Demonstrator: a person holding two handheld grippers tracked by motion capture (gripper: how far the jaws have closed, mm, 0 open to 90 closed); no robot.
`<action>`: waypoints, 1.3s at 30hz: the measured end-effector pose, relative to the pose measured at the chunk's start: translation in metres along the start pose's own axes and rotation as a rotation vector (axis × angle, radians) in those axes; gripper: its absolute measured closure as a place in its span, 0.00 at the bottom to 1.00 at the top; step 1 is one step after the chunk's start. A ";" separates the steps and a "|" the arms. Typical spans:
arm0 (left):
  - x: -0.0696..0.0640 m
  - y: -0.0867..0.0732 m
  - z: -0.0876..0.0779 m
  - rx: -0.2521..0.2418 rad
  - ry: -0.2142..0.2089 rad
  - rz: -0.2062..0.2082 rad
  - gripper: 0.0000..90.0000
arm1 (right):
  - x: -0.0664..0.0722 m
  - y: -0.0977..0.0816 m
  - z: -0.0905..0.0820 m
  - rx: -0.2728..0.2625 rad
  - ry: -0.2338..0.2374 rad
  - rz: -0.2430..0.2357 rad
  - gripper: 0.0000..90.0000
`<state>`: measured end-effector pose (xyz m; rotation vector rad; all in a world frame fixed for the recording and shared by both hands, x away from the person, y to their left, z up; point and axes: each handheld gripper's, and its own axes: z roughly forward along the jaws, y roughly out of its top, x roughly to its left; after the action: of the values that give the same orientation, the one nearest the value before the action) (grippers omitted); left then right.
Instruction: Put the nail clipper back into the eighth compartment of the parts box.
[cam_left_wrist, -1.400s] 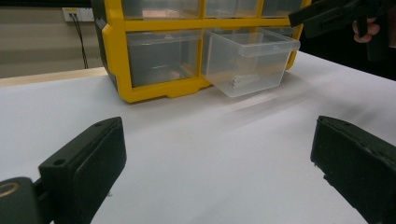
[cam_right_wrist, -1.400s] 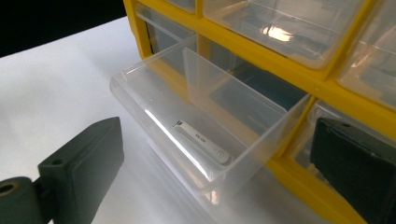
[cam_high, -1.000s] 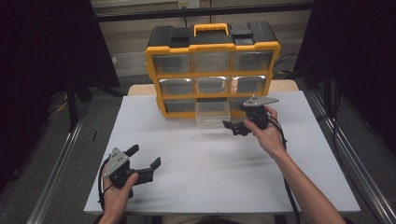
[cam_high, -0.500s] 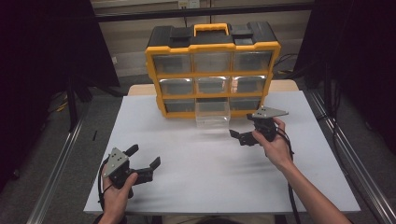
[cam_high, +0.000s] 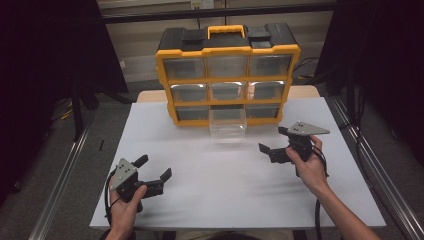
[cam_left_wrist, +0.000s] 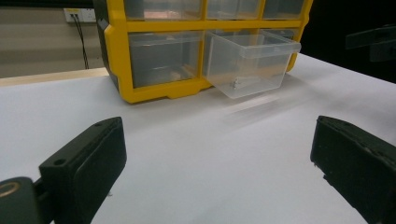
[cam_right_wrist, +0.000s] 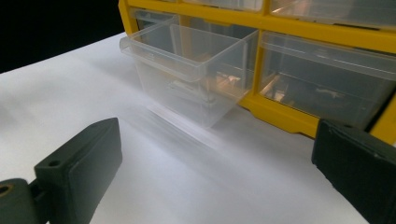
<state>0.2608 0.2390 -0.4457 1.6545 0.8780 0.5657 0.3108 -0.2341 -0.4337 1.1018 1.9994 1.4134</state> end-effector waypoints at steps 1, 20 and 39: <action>0.000 0.000 0.001 0.000 0.003 0.000 0.04 | 0.000 -0.001 -0.002 -0.006 -0.004 0.001 0.01; 0.001 -0.002 -0.001 -0.001 0.002 -0.012 0.04 | 0.002 -0.025 -0.056 -0.062 -0.059 0.027 0.02; 0.000 -0.001 -0.001 -0.008 -0.009 -0.003 0.04 | 0.004 -0.044 -0.071 -0.032 -0.068 0.045 0.02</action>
<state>0.2600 0.2402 -0.4463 1.6468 0.8707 0.5590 0.2408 -0.2779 -0.4474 1.1720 1.9091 1.4066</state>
